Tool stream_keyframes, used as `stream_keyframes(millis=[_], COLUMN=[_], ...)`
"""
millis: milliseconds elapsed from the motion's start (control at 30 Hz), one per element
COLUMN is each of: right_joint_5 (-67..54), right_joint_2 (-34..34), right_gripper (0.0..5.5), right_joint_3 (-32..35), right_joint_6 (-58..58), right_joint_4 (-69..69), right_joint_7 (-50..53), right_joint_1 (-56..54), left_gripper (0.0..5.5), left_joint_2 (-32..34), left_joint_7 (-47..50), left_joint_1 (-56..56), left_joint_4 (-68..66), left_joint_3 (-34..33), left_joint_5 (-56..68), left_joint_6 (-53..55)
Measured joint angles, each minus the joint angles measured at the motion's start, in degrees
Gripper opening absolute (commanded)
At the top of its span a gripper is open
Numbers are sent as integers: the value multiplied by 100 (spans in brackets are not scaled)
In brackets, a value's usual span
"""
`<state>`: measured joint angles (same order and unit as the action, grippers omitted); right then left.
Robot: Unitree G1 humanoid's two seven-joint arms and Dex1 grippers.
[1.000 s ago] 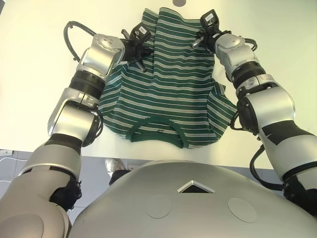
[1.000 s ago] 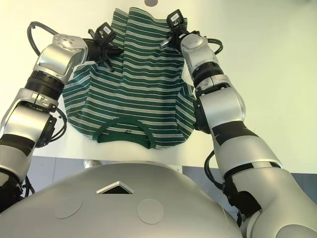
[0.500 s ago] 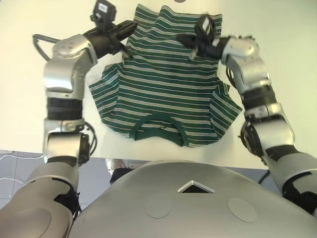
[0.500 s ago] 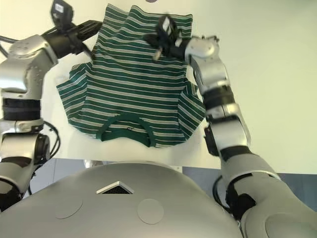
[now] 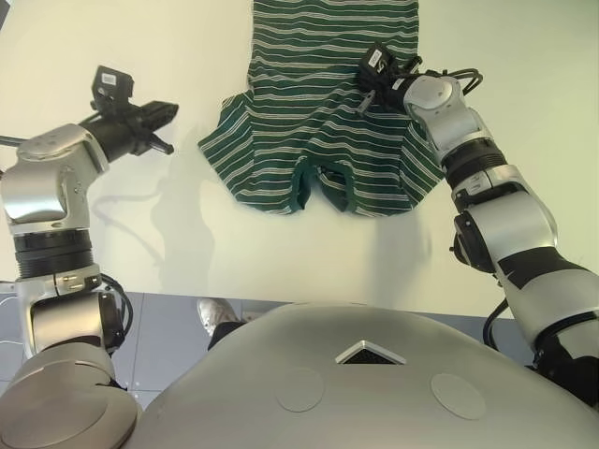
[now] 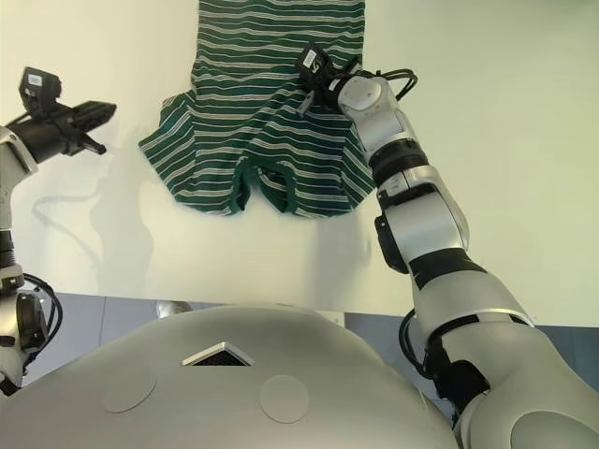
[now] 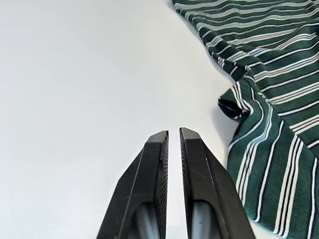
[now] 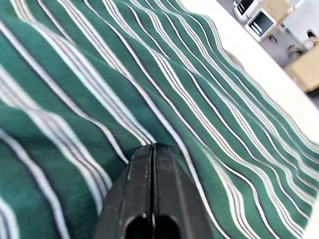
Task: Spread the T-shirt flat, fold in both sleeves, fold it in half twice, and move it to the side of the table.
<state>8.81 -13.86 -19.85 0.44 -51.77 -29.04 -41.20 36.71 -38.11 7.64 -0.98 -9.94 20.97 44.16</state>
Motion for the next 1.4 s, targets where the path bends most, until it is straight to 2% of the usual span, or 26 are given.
stream_keyframes(millis=[33, 100, 267, 300, 500, 667, 833, 900, 967, 1033, 1100, 1133, 1167, 1267, 1400], right_joint_5=[-6, -217, -988, -1101, -705, -757, -707, -711, -713, -732, -830, -902, -1098, -1812, -2717], right_joint_2=[-120, -379, -1175, -1340, -2376, -2756, -3069, -3067, -3054, -3035, -2932, -2805, -2567, -2022, -1820], right_gripper=[0, 0, 0, 0, 0, 0, 0, 0, 0, 0, 0, 0, 22, 80, 154], right_joint_3=[24, 208, 483, 468, 73, -69, -93, -72, -76, -87, -65, 11, 200, 985, 2113], right_joint_6=[-63, 125, 1523, 1730, 1968, 1991, 1856, 1901, 1912, 1956, 2123, 2280, 2580, 3516, 4855], right_joint_4=[385, 1500, 4786, 5192, 5693, 6327, 6474, 6489, 6475, 6460, 6406, 6377, 6329, 6293, 6423], right_joint_7=[-133, -448, -1530, -1712, -2312, -2772, -2877, -2881, -2882, -2895, -2867, -2787, -2605, -2148, -1758], right_joint_1=[147, 536, 1874, 2122, 3206, 3555, 3667, 3667, 3647, 3602, 3515, 3502, 3487, 3207, 3168], left_gripper=[114, 114, 114, 96, 5, 5, 5, 5, 5, 5, 5, 23, 37, 92, 98], left_joint_2=[-62, -110, -113, -114, -297, -508, -504, -481, -458, -442, -408, -399, -412, -461, -259], left_joint_7=[4, -7, -56, -127, -272, -153, -401, -437, -411, -350, -185, -119, -27, 54, -15], left_joint_1=[-139, -360, -732, -801, -895, -789, -1198, -1151, -943, -765, -568, -522, -492, -487, -708], left_joint_4=[123, 352, 382, 361, 263, 8, 705, 1285, 1708, 1958, 2003, 1937, 1834, 1744, 2074], left_joint_3=[-13, -183, -102, -80, 71, -72, -381, -353, -22, 554, 1521, 1885, 2172, 2430, 2348], left_joint_5=[110, 372, 441, 486, 765, 814, 1292, 1457, 1441, 1163, 475, 185, -69, -284, -300], left_joint_6=[144, 429, 530, 533, 522, 286, 332, 343, 344, 297, 170, 121, 66, -38, -55])
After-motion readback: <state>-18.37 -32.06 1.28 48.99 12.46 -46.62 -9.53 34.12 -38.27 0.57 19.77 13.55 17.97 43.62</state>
